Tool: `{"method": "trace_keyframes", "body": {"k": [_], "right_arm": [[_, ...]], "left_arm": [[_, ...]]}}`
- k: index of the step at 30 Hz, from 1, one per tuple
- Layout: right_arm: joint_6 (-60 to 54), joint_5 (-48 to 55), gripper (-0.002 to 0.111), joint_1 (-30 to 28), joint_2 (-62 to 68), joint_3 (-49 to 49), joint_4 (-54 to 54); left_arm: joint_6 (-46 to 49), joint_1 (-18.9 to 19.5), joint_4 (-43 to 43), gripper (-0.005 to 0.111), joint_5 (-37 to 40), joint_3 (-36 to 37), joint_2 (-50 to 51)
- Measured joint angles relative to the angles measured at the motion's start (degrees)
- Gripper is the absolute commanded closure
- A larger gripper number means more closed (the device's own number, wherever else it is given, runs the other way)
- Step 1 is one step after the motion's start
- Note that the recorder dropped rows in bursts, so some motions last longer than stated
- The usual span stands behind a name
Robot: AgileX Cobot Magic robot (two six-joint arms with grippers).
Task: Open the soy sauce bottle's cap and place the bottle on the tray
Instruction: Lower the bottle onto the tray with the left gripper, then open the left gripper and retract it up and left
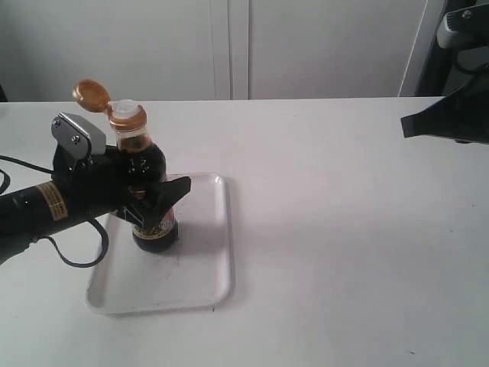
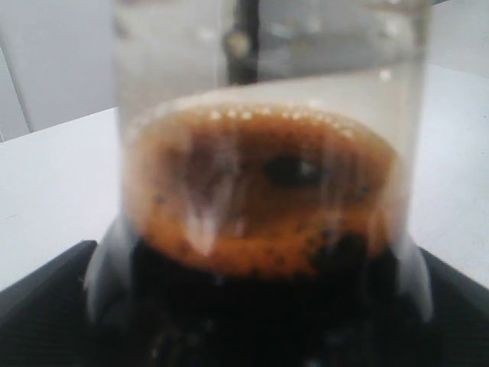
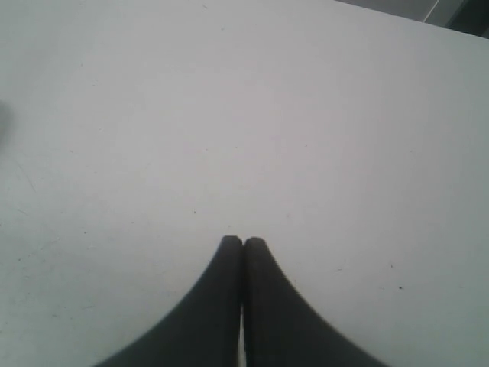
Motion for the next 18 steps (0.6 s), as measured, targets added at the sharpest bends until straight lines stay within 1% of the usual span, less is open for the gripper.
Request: {"method": "trace_keyframes", "body": {"k": [8,14,18], "right_arm": [[-0.1,0.0,0.108,0.0,0.0,0.0,0.0],[-0.1,0.0,0.108,0.0,0.0,0.0,0.0],[-0.1,0.0,0.108,0.0,0.0,0.0,0.0]], "left_arm": [[-0.8,0.0,-0.2,0.002,0.2,0.0,-5.3],[-2.8,0.0,1.1,0.002,5.5,0.1,-9.7],[-4.9,0.0,2.3,0.002,6.2,0.1,-12.1]]}}
